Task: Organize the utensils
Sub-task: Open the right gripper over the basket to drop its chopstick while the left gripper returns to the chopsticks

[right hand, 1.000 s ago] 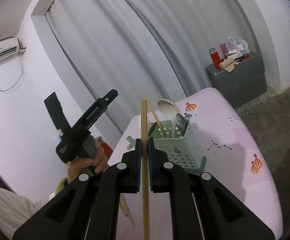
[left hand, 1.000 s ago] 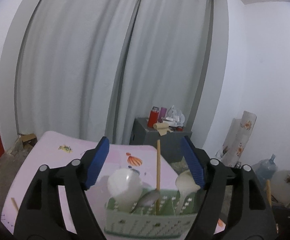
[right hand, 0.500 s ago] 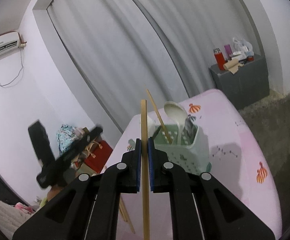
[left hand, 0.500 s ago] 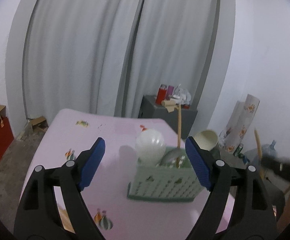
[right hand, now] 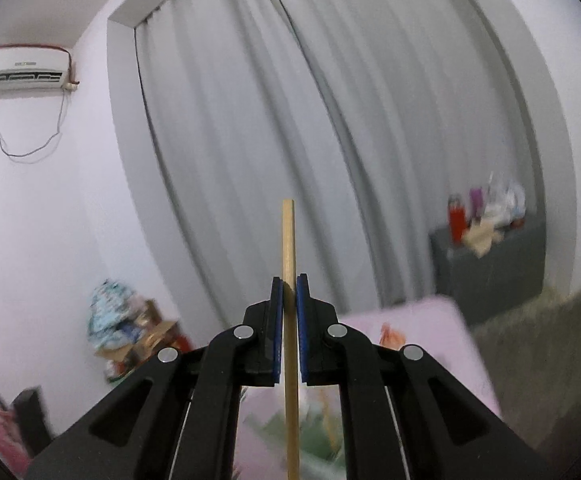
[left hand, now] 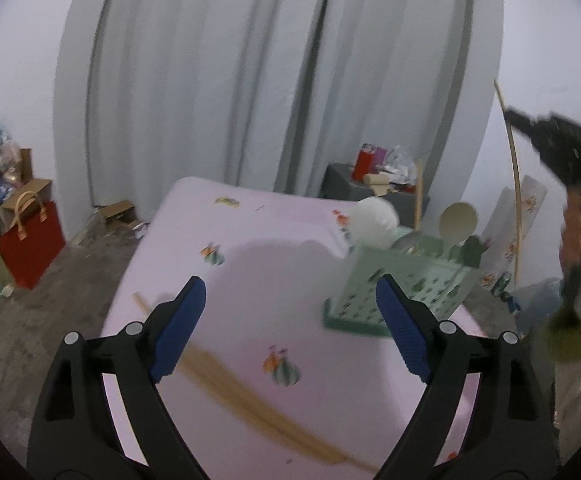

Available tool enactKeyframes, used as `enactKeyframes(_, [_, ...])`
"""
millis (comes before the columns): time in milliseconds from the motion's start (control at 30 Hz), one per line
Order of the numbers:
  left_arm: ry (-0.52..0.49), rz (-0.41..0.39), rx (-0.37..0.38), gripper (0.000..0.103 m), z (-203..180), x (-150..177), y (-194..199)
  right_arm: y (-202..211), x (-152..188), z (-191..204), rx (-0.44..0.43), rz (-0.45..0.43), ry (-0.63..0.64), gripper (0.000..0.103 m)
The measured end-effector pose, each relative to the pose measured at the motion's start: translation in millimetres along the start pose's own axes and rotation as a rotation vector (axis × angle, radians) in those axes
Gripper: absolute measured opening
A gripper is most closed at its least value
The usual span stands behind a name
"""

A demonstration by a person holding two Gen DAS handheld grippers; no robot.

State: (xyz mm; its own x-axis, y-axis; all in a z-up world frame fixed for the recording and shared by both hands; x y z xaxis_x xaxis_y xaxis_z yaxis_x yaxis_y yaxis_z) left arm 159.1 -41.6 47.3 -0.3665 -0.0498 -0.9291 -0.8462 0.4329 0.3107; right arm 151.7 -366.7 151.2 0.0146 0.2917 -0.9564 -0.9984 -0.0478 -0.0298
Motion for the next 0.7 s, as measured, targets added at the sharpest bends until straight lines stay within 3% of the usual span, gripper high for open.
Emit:
enactKeyframes(200, [0.026,0.010,-0.056,0.083,25.0,8.7,16.3,-35.1,4.4,-7.9,0.092,-0.092,-0.012,0.007])
enactKeyframes(367, [0.038,-0.004,-0.091,0.083,40.4,8.0,29.4,-57.2,22.4,-15.0,0.157,-0.115,-0.011,0.007])
enactKeyframes(700, [0.073,0.001,-0.110,0.083,54.5,9.8,31.8,-67.0,69.3,-11.8,0.220,-0.048,0.102,0.007])
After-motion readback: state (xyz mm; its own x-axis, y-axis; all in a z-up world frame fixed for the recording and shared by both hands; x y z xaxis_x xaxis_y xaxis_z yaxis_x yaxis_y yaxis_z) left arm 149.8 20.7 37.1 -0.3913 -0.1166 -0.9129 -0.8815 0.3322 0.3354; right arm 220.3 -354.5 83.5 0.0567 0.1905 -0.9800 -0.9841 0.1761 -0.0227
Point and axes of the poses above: each gripper's, at about its wrist camera, not at the fingertips, and y roughly against the way its jaws point, z to its left, x to its underside, the point moved 2 cm from there along -y, roughly the way its jaws point, and after that the axes turned 9 degrees about -z, right-handed, at the moved point
